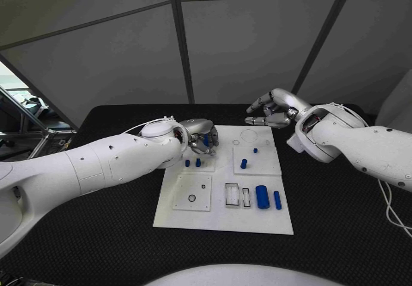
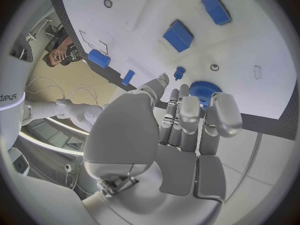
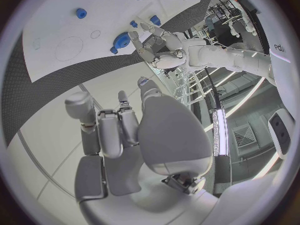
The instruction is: Assemble the parts on the task board
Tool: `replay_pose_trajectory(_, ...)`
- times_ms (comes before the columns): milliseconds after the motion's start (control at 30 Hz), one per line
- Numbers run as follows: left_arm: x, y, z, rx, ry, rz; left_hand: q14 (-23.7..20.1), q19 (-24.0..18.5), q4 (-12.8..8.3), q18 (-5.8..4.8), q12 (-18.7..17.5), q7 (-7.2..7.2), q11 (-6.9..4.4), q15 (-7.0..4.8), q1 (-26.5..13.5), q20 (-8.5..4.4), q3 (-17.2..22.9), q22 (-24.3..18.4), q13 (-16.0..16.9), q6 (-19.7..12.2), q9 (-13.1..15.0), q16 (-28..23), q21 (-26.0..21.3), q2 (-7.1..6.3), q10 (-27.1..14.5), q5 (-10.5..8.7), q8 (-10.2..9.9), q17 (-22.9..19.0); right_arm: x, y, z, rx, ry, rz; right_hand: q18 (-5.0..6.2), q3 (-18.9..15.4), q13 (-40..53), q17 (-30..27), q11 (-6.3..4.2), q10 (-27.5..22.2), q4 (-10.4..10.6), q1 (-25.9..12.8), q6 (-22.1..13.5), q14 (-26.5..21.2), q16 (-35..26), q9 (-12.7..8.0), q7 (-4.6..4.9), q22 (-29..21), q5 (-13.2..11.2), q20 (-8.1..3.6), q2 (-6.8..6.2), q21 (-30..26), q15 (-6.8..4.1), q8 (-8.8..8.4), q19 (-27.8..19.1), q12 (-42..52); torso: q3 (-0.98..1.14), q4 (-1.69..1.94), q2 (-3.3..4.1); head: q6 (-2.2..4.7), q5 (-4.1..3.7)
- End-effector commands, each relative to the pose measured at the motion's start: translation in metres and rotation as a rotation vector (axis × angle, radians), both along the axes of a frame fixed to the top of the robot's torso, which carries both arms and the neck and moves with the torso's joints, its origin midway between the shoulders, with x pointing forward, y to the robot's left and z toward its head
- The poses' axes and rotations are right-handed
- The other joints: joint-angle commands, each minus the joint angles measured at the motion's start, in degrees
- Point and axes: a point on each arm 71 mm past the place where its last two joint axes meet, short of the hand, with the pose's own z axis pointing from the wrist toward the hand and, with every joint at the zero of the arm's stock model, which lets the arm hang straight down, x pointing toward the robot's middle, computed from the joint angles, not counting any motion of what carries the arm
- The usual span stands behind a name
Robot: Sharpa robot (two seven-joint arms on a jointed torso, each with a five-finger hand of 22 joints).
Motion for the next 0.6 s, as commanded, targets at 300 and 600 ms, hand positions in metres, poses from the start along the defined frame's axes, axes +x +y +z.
replay_pose_trajectory(300,0.0035,0.0001,-0.0077,0.095,0.049,0.001,0.82,0.73,-0.28,-1.52,-2.13,0.02,0.13,-0.06,0.54,-0.03,1.55,2.95,-1.12,1.37,0.08,1.82,1.33,0.64,1.13,-0.07,-1.43,-0.23,-0.0002,0.0023,0.0018,0.002,-0.009,0.010,0.51,0.16,2.55,3.09,-0.11,-0.45,0.07,0.33,-0.14,3.52,-0.32,-0.09,-0.14,-0.06,0.39,-0.20,0.37,-0.23,-0.42,0.34,-0.12,-0.23,-0.03,0.03,-0.04,-0.19,-0.03)
replay_pose_trajectory(600,0.0040,-0.0016,-0.0094,0.107,0.063,-0.007,1.08,1.06,-0.78,-1.69,-3.26,-0.02,0.00,-0.13,1.16,-0.07,2.91,3.79,-1.68,2.36,0.13,2.90,2.48,1.27,2.36,-0.03,-2.16,-0.44,-0.0002,0.0031,0.0017,0.002,-0.009,0.012,0.50,0.22,2.56,3.20,-0.12,-0.44,0.04,0.45,-0.14,3.55,-0.25,-0.09,-0.14,-0.01,0.43,-0.20,0.44,-0.21,-0.43,0.36,-0.08,-0.21,0.01,0.08,-0.05,-0.24,-0.05)
